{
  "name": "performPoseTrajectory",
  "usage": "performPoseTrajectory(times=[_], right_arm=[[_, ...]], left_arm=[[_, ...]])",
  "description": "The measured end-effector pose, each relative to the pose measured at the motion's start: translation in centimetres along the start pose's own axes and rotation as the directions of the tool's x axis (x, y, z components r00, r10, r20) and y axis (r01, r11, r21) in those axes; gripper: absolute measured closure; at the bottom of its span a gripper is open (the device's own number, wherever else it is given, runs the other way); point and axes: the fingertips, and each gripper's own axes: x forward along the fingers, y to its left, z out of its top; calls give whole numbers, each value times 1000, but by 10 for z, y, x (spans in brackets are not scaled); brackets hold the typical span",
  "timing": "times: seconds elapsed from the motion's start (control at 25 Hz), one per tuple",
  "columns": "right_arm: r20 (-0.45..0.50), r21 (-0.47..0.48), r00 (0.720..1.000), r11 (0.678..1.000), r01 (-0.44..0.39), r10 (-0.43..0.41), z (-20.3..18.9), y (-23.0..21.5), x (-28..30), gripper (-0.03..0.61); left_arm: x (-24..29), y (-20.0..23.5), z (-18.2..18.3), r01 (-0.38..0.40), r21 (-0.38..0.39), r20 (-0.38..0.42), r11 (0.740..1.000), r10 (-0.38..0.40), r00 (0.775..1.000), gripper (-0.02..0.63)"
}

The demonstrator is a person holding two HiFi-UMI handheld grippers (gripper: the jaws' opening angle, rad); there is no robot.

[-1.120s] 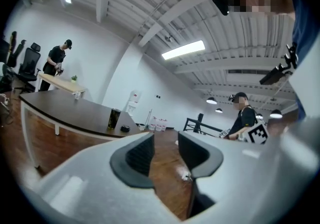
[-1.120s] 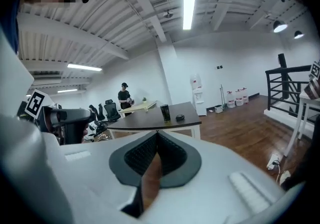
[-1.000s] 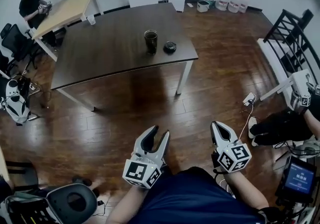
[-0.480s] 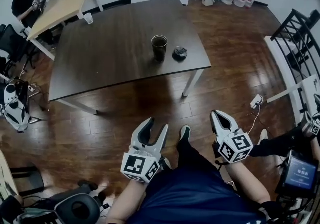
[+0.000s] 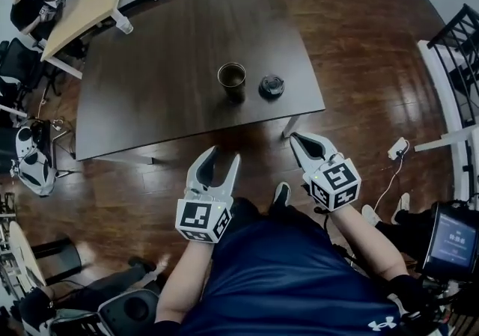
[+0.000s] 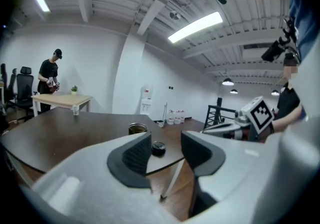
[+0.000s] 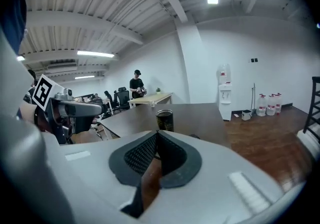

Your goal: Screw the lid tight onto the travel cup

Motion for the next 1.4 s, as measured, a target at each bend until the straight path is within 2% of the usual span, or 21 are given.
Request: performPoseTrajectory(times=[0.16, 0.28, 0.4, 0.48, 0.6, 0.76, 0.96, 1.2, 1.32, 1.4], right_arm=[[-86, -8, 996, 999, 38, -39, -2, -35, 40, 551], [-182, -28, 981, 997, 70, -74, -11, -59, 74, 476], [-292, -72, 951, 994, 84, -102, -17, -82, 106, 413], [-367, -102, 924, 992, 75, -107, -20, -95, 128, 364], [-478, -134, 869, 989, 68, -125, -30, -115, 161, 325], [-597, -144, 793, 988, 47, -125, -50, -138, 192, 307], [-702, -150, 705, 989, -13, -98, -82, -149, 220, 241], [-769, -139, 636, 988, -72, -62, -107, -161, 222, 243], [-778, -132, 626, 988, -80, -53, -106, -159, 228, 242], [-803, -134, 593, 988, -79, -61, -109, -159, 232, 241]], left_arm=[[52, 38, -13, -2, 10, -66, 1000, 3, 998, 398], [91, 66, -29, 37, 16, -116, 999, -35, 993, 371], [128, 87, -39, 103, 42, -167, 994, -94, 981, 368], [148, 101, -48, 142, 74, -204, 987, -124, 971, 358], [168, 121, -63, 187, 105, -256, 977, -155, 954, 333], [190, 119, -75, 257, 128, -311, 958, -207, 928, 307], [202, 111, -85, 308, 160, -367, 938, -233, 901, 273], [205, 99, -83, 272, 135, -357, 953, -209, 910, 272], [206, 103, -83, 256, 105, -335, 961, -209, 919, 272], [206, 109, -85, 251, 91, -331, 964, -208, 921, 273]])
